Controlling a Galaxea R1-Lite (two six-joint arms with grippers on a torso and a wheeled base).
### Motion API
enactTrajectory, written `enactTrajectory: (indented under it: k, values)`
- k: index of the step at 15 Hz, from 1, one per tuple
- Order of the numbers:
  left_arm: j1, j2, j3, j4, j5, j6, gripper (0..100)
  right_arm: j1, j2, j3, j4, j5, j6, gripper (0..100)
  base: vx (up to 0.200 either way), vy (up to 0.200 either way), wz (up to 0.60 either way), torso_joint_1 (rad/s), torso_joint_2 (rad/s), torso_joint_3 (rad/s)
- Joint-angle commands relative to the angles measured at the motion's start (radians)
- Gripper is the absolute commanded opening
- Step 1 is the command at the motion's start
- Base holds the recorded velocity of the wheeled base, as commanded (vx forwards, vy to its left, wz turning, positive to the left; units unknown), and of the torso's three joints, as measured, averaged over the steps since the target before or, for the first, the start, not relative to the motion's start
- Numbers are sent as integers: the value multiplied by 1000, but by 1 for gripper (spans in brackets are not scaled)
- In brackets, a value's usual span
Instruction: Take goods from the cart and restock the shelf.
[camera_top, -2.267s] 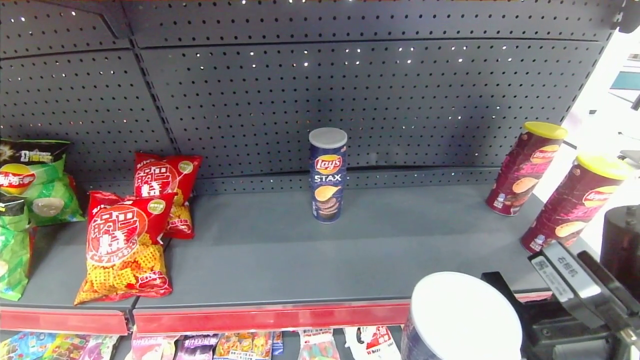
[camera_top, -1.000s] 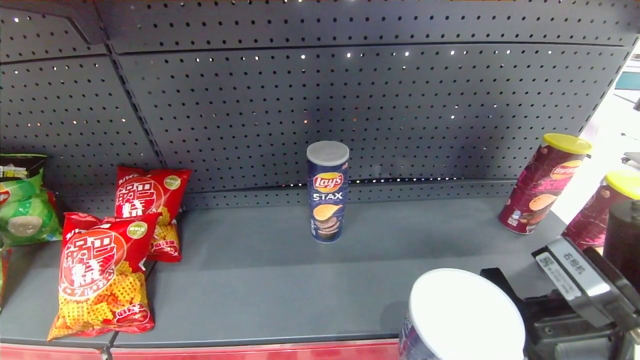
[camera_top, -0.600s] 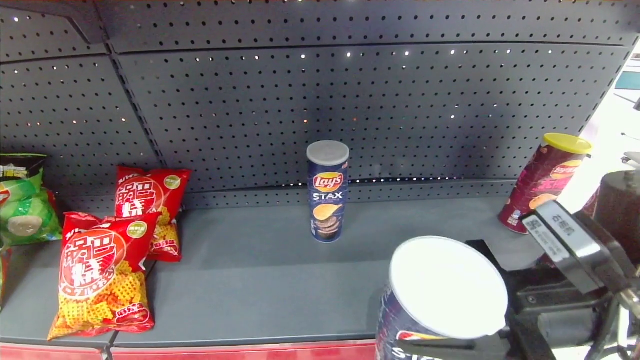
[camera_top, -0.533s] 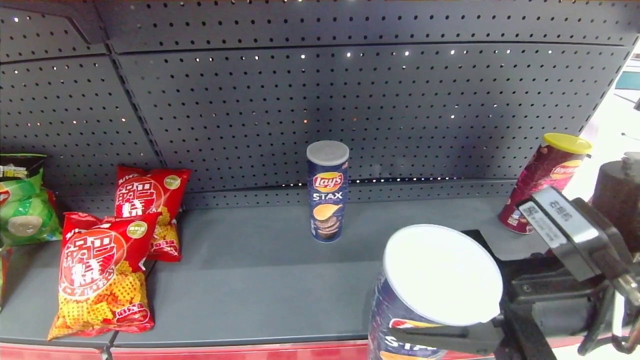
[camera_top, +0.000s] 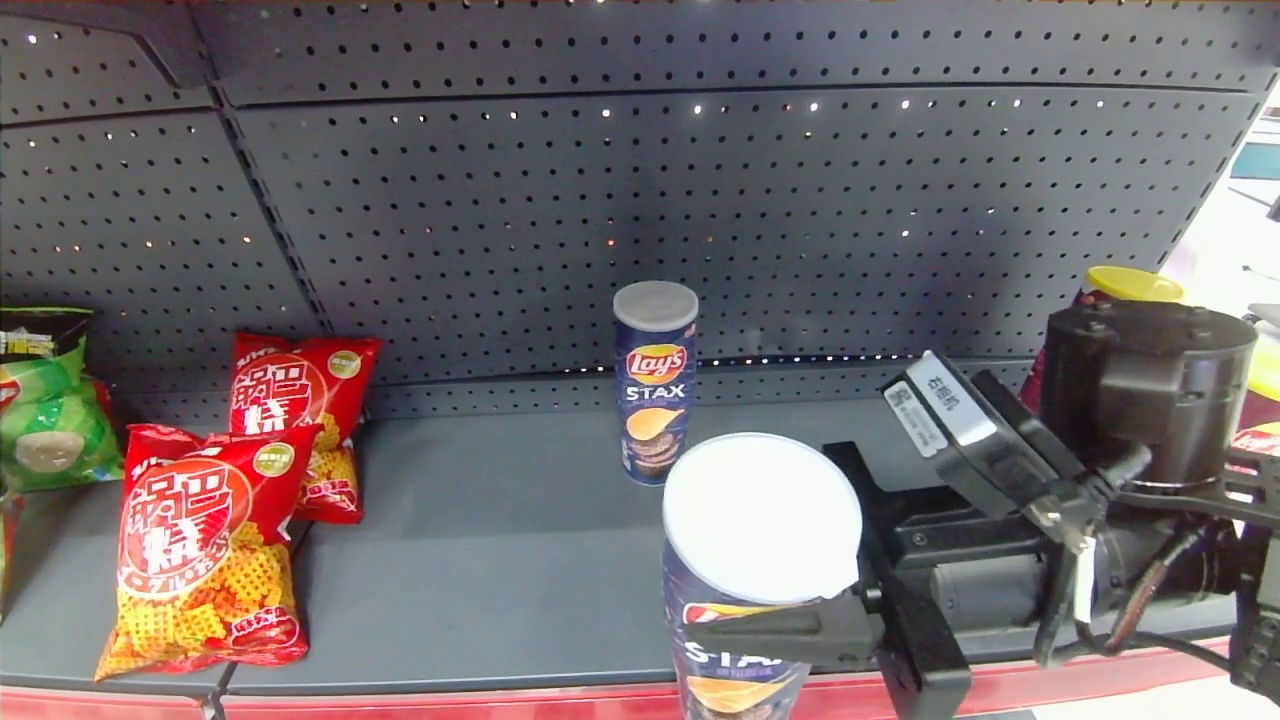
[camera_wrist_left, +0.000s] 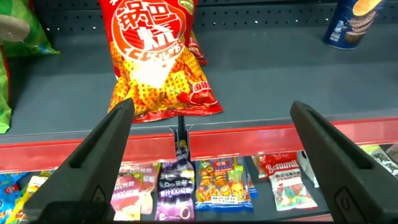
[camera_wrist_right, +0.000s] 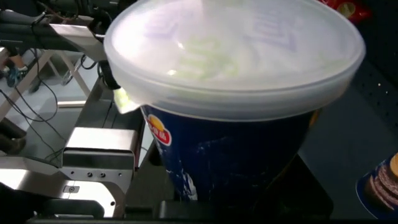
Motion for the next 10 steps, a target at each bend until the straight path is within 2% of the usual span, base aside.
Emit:
enactTrajectory:
  k: [1,4,6,7,9,10]
  values:
    - [0,0,0,0,0,0,100,-13,30,-4,-9,1,6,0,0,0,0,0,0,0]
    - [0,0,0,-2,-3,14,100,-24,32,1,-40,-1,27,0,0,0,0,0,0,0]
    - [0,0,0,-3,-6,53,100,-25,27,-1,-43,-3,37,0,0,0,0,0,0,0]
    - [2,0,2,-17,-14,96,100,-25,24,-4,-43,-4,38,0,0,0,0,0,0,0]
    - [2,0,2,-20,-21,96,100,-24,16,-6,-43,-15,46,0,0,0,0,0,0,0]
    - [0,23,-75,-78,-24,40,100,-22,9,1,-43,-18,54,0,0,0,0,0,0,0]
